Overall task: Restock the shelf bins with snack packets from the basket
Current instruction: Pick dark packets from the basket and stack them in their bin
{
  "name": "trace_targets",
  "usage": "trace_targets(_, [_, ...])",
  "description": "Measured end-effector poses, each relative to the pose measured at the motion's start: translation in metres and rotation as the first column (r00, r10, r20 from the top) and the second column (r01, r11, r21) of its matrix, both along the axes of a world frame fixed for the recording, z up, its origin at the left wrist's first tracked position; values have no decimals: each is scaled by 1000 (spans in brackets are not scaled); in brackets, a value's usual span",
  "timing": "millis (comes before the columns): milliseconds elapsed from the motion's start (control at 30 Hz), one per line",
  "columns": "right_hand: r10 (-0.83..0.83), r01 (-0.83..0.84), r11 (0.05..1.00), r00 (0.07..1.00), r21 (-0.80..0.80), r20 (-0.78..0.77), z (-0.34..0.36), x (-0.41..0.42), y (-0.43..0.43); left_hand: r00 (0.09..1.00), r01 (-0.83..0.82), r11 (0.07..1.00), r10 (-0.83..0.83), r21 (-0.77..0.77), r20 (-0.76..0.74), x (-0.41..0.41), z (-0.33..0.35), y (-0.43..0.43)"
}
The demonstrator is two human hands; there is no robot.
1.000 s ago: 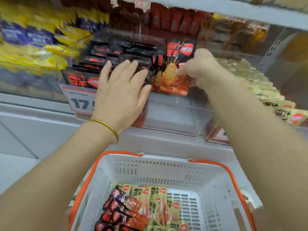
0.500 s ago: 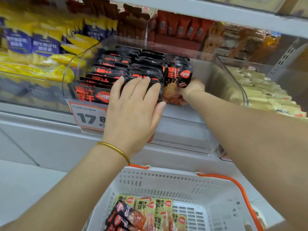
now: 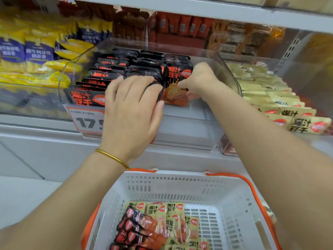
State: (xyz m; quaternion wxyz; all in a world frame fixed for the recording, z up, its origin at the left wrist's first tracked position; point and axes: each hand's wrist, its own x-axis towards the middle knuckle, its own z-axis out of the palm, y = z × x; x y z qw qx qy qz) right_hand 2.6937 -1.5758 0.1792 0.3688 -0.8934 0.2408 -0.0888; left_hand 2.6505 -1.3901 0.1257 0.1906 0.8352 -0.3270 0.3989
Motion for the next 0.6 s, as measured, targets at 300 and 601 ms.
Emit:
trace_targets(300, [456,-439,890,837,127,-302,-109,-170,35,853,300,873,-64,386,-518,-76,-64,6])
trace_targets(601, [636,-589,745,487,311,-599,-331,-214,85,725,381,644,237,663,-647,-76,-109,-11])
